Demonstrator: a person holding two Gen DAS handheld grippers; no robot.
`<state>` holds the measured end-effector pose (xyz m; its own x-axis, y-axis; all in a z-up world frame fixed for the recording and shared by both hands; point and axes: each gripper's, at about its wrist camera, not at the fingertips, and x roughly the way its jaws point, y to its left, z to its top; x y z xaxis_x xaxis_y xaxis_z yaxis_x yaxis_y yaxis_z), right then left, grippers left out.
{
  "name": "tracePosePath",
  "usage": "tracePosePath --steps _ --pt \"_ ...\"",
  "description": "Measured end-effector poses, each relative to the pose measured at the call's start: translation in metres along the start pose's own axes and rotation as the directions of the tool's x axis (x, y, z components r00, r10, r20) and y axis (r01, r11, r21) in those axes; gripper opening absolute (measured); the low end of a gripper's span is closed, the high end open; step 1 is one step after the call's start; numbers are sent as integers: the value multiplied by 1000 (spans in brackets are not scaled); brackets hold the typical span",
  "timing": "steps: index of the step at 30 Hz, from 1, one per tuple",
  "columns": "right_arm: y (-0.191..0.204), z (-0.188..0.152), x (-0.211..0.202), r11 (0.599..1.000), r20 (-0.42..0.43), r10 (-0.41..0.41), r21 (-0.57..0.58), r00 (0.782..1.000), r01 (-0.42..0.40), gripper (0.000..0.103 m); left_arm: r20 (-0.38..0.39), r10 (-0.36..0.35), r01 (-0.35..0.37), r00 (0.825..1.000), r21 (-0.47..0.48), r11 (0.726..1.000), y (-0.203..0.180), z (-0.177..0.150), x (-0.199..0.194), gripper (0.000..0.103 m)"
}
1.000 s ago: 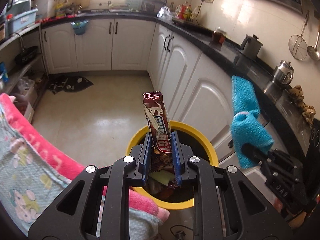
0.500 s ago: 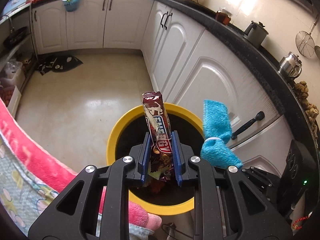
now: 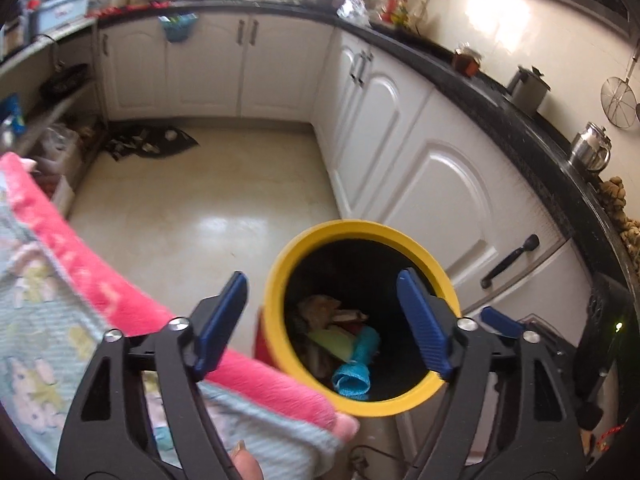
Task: Collect trash
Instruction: 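Open both tools to drop the cloth and chocolate bar into the bin, then move both tools back over the bed toward the red wrapper and white net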
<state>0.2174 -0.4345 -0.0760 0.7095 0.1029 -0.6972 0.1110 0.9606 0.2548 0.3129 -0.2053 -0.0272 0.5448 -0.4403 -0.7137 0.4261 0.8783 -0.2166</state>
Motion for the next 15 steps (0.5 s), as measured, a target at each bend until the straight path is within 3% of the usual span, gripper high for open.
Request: tracePosePath --steps 3,7,15 --pt "15 4 -12 1000 30 22 -20 999 -21 57 34 27 -27 999 -9 1000 11 -5 -24 92" --pt "38 8 -28 997 70 45 -62 997 -41 67 80 88 -87 993 -27 996 26 -17 -60 92" --pt "89 7 -57 981 113 144 -149 983 -127 75 155 176 -161 972 -104 981 63 -47 -130 92"
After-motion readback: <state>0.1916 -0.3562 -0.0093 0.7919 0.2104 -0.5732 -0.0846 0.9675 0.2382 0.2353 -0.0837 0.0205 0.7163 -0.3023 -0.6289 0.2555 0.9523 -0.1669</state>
